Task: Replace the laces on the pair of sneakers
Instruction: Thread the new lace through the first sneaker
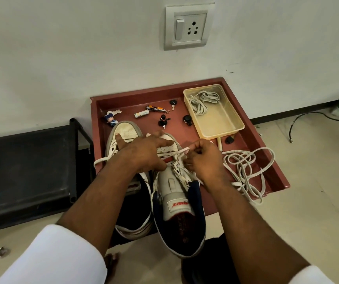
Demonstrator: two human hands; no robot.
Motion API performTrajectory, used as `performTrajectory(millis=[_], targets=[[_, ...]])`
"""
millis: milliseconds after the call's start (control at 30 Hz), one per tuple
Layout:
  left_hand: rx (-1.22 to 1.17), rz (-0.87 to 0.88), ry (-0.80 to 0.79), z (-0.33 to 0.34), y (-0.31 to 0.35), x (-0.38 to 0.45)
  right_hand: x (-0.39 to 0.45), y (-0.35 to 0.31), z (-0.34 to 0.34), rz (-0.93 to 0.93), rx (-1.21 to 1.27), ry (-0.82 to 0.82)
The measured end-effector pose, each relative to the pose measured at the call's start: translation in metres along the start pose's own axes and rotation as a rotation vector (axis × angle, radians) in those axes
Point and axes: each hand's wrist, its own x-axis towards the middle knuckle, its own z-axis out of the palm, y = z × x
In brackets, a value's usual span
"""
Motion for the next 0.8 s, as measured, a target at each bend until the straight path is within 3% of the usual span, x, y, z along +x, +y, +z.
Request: performTrajectory(millis=[167,400,567,800], targets=[[-0.060,0.019,0.042,0.007,-0.007,0.007,-0.006,-0.004,0.006,-0.046,-0.120,-0.152],[0.029,-0.011,0.052,0.000,0.003,0.000,0.002,-0.008,-0.012,-0.096,-0.250,0.064],[0.091,0.018,0.111,0.000,0.008,-0.006,-0.008,-0.009,0.002,0.018,-0.184,-0.148],[0.110,-0.018,0.062,-0.001,0.012,-0.005,0.003,-0.013,-0.018,-0.109,-0.338,0.099]])
